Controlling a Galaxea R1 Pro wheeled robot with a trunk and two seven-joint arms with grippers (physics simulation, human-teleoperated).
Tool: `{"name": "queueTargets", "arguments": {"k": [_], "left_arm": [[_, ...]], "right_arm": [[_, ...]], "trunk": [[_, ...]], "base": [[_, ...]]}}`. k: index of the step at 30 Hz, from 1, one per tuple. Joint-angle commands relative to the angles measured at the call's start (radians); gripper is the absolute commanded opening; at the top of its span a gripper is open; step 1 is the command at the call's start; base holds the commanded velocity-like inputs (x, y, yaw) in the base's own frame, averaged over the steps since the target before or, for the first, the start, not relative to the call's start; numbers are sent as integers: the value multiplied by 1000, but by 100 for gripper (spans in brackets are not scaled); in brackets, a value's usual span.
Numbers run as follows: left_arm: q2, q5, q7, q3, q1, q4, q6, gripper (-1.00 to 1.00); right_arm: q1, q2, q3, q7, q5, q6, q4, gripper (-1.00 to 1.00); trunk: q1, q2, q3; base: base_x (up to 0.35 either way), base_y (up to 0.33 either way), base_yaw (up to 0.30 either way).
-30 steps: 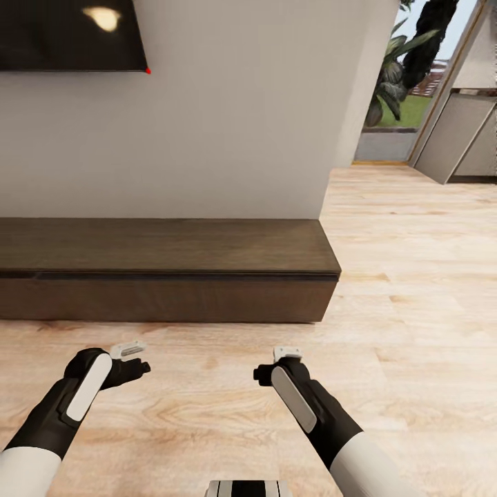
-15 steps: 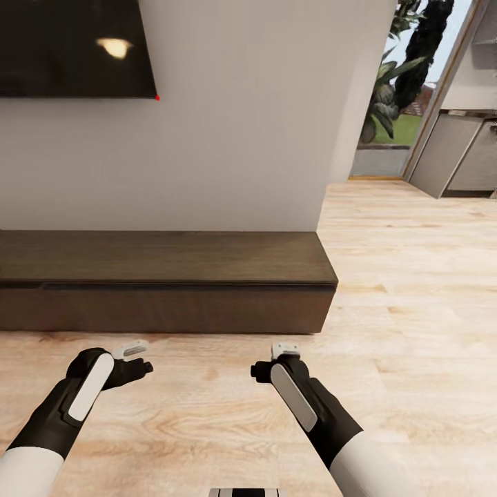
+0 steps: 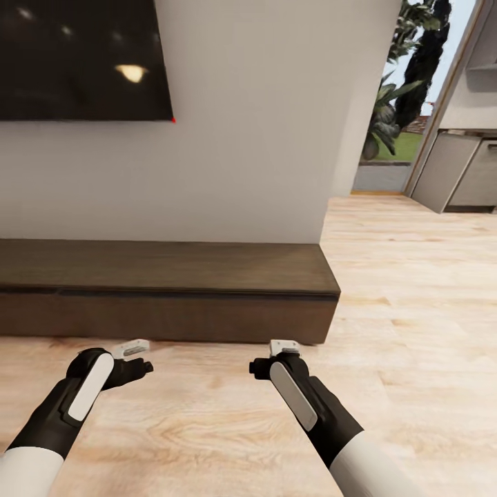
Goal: Place each of the two pumpkins and all three candles from the living room inside a cabinet in the living room (use any cabinet), then make sure every cabinet is closed, and position the cauldron so it is next to a table in the living room.
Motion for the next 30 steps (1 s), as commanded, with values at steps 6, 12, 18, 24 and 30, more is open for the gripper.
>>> {"name": "queueTargets", "arguments": {"k": [6, 12, 18, 24, 30], "left_arm": [[0, 10, 10, -3, -1, -4, 1, 100], [0, 10, 10, -3, -1, -9, 1, 100], [0, 10, 10, -2, -1, -10, 1, 100], [0, 10, 10, -1, -1, -10, 1, 100], [0, 10, 10, -2, -1, -10, 1, 100]], "right_arm": [[-1, 0, 3, -10, -11, 2, -1, 100], [-1, 1, 4, -10, -11, 2, -1, 100], [-1, 1, 5, -10, -11, 2, -1, 100], [-1, 1, 5, -10, -12, 2, -1, 100], [-1, 1, 5, -9, -11, 2, -1, 100]], "trunk": [[-3, 1, 22], [-6, 2, 46], [-9, 4, 69], [-11, 5, 92], [-27, 34, 112]], "base": [[-203, 117, 268], [-77, 47, 288], [-7, 4, 290], [-1, 0, 290], [0, 0, 290]]}}
